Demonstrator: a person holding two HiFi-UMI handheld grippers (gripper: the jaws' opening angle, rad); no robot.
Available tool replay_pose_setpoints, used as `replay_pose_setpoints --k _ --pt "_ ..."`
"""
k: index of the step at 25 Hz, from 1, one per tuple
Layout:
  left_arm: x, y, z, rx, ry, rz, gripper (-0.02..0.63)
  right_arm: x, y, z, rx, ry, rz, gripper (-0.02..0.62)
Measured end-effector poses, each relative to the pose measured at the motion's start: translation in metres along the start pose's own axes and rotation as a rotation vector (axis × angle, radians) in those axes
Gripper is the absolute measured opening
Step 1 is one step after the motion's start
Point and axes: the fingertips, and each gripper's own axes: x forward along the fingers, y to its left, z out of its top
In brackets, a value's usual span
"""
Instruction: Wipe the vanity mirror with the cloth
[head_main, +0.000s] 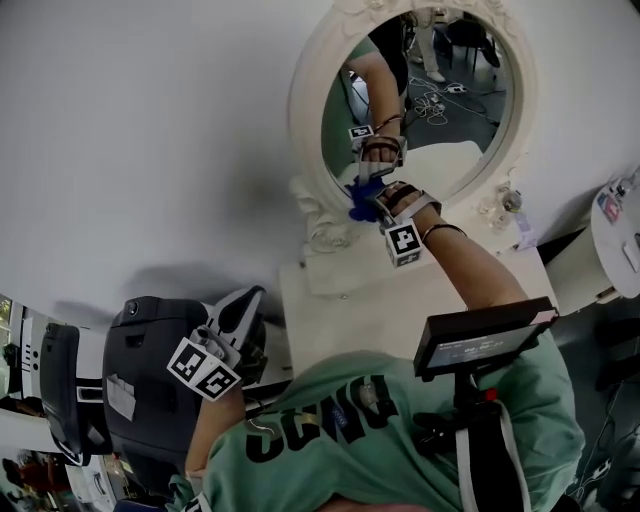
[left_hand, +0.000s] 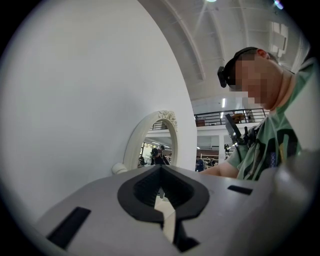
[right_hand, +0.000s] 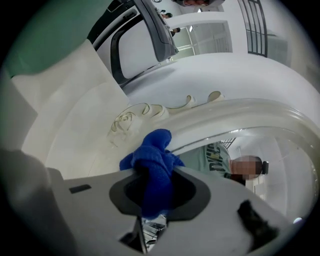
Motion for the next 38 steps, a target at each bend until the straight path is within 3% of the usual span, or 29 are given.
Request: replay_pose_setpoints --k 8,14,17,20,26,28,34,38 --pt "-0.001 0.004 -0.003 -0.003 0.009 -0.013 0.006 -0.029 0.039 -0.102 0.014 0.176 0.077 0.074" --pt "-0.003 0.005 -0.003 -0.004 0.007 -0.010 0.006 -0.058 0.069 -0.195 0.051 0.384 0.153 0.074" --pt "-0.004 0.004 -0.003 -0.001 0.006 -0.009 0.006 -0.076 0.082 -0.249 0.149 0.530 0.187 0.074" --pt "-0.004 0.003 -0.002 0.001 0.005 -0.008 0.006 -0.085 0.080 -0.265 0.251 0.566 0.183 0.072" --pt "-0.004 0.004 -0.001 0.003 -0.005 -0.009 0.006 -0.081 0.079 -0.262 0.283 0.627 0.193 0.072" --pt "-0.006 0.006 -0.002 -0.001 -0.007 -0.007 0.006 -0.077 0.076 -0.244 0.284 0.594 0.192 0.072" --pt "-0.004 0.006 -0.003 -0.009 -0.013 -0.013 0.006 -0.036 0.065 -0.093 0.353 0.200 0.194 0.072" --pt "-0.001 0.001 -0.002 -0.002 -0.010 -0.018 0.006 -0.008 0.049 -0.021 0.472 0.050 0.176 0.072"
